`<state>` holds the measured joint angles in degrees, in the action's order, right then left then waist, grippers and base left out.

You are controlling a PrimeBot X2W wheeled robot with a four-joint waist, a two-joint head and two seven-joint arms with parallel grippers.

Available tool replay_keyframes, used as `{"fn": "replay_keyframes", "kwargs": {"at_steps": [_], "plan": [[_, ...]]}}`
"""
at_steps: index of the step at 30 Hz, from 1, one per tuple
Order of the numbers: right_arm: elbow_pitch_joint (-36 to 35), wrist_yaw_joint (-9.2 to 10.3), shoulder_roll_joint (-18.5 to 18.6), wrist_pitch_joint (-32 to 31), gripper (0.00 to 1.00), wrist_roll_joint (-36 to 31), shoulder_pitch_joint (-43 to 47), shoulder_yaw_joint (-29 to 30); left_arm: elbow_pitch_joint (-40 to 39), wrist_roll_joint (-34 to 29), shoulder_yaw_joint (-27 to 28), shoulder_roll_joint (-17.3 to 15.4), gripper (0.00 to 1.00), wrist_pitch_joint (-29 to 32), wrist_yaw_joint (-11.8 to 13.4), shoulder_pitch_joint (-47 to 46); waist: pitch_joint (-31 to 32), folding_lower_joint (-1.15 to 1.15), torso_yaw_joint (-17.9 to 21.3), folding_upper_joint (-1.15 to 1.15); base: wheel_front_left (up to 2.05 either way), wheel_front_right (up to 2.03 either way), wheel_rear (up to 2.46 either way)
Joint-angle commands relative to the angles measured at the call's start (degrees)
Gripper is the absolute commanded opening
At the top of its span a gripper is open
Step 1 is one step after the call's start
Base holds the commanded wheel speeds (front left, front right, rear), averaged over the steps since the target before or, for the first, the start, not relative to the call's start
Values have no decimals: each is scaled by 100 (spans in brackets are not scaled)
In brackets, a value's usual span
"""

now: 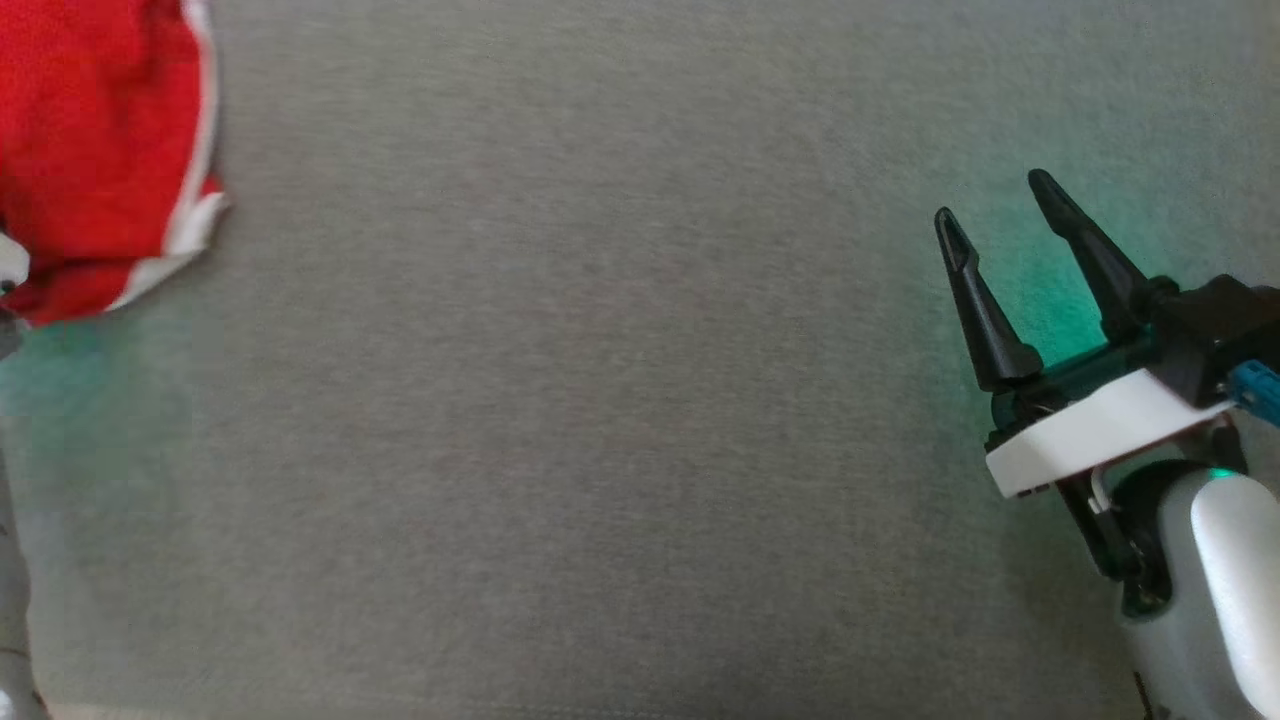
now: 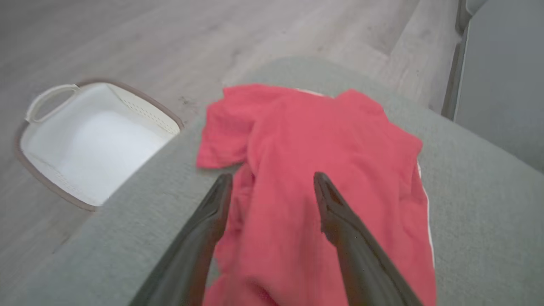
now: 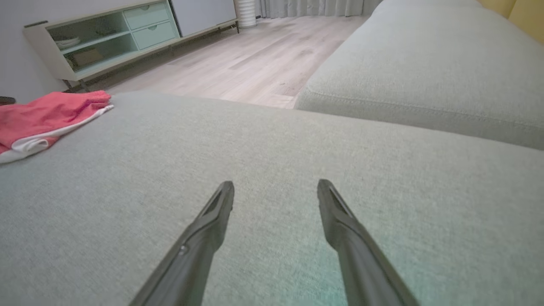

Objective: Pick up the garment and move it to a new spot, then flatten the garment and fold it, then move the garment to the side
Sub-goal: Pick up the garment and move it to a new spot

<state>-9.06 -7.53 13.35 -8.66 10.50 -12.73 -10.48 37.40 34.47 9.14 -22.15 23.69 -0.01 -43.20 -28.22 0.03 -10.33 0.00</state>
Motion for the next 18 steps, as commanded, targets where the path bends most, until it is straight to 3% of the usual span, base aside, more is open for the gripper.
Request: {"fn": "replay_keyframes", "kwargs": {"at_steps": [1,6,8,9,12,18], "plan": [[-260,4,42,-9,100,-13,-76,-111,-72,69,190,-353,100,98,2,-103,-348,-3,367,0,0,0,0],[-309,4,6,24,100,30,-76,-134,425,248,170,-129,100,719,322,-30,-307,-3,513,0,0,0,0],[-297,4,-9,49,100,44,-70,-128,421,262,127,-121,37,844,305,25,-225,-3,545,0,0,0,0],[-276,4,-19,69,100,61,-64,-118,382,264,123,-129,0,831,288,44,-158,-3,553,0,0,0,0],[-165,4,-50,129,100,120,-34,-126,241,201,129,-248,0,654,255,80,115,-3,579,0,0,0,0],[150,4,-215,369,100,246,86,-121,-383,-106,-60,-666,0,224,-59,-158,953,-3,655,0,0,0,0]]}}
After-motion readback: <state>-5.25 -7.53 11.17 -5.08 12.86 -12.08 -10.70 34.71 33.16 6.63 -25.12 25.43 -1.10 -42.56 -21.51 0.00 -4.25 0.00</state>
